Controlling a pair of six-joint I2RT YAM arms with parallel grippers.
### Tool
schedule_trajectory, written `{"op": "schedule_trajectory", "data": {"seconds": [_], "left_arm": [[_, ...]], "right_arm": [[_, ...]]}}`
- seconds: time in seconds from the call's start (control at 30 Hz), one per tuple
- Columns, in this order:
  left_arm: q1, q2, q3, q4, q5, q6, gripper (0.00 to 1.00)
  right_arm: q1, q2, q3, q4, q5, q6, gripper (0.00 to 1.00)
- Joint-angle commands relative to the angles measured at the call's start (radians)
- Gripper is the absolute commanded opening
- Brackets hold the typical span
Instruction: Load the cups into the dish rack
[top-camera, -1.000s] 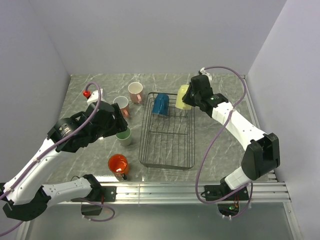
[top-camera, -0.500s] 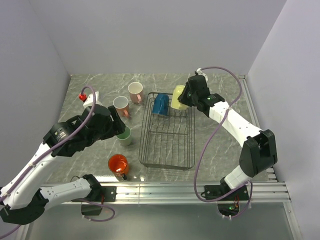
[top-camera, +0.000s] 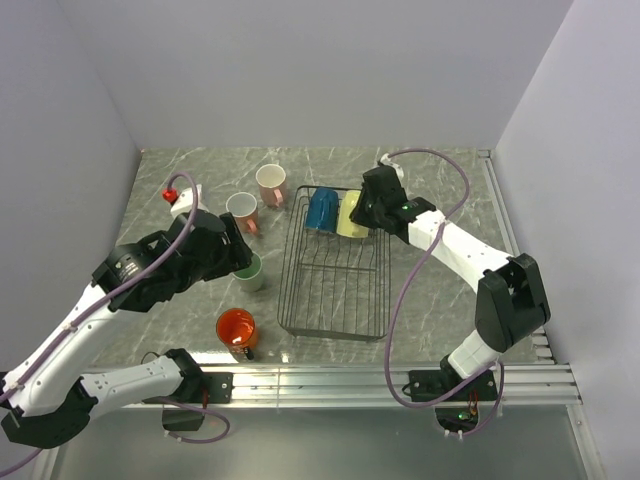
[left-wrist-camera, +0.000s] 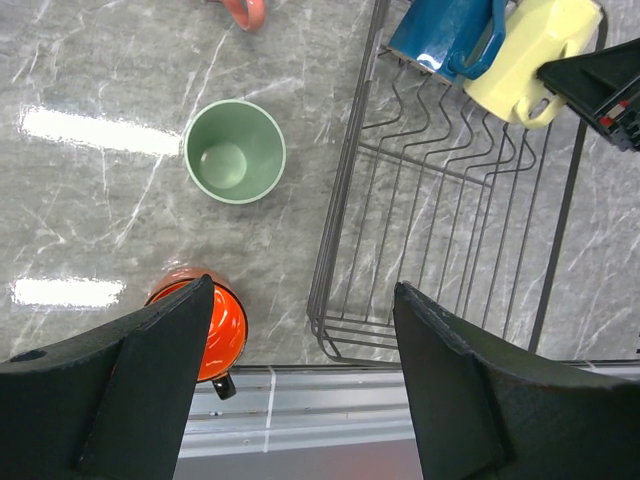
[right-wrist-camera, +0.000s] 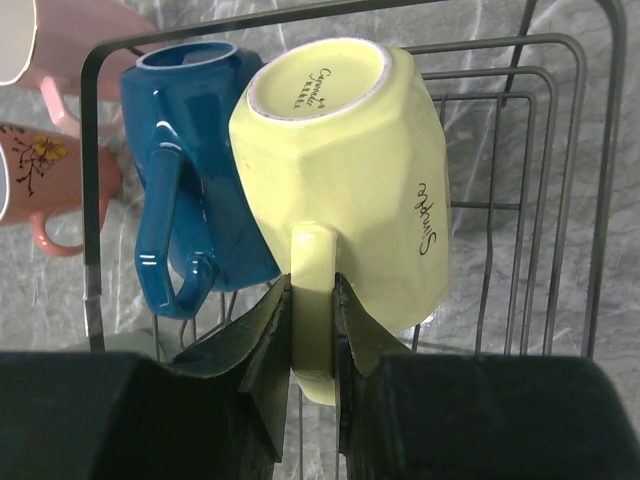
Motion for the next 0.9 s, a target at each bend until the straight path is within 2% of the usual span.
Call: {"op": "schedule_trajectory", "data": {"seconds": [0.0,0.43,0.47,0.5,0.53,0.57,0.63,0.87], "left_arm": [[-0.004,0.006,0.002,0.03,0.0,0.024,0.78],[-0.004,0.008,-0.016,0.035,0.006,0.034,0.79],[-0.004,0.009,-0.014,0.038,0.008,0.036,0.79],[-0.004,0.009,-0.014,0.04,0.008,0.036,0.79],[-0.002,0.009,-0.016,0.04,0.009,0.037,0.79],[-0.004,0.011,-0.016,0.044,0.009,0.037,0.79],[-0.004,0.012,-0.018,0.047,0.012,0.037,0.79],[-0.002,0.014,-0.014,0.055,0.016,0.033,0.79]], "right_arm": [[0.002,-0.033,0.009,0.064,0.064,-0.002,0.0],[0.019,0.019,-0.017,0.015,0.023,0.041,0.0],[0.021,0.027,-0.01,0.006,0.023,0.045,0.04],[0.022,0.034,-0.006,-0.016,0.023,0.047,0.12],[0.022,0.046,0.006,-0.025,0.023,0.047,0.21],[0.021,0.053,0.012,-0.036,0.029,0.047,0.36],[0.021,0.068,0.033,-0.063,0.035,0.042,0.52],[0.021,0.062,0.118,-0.146,0.074,0.032,0.76]]}}
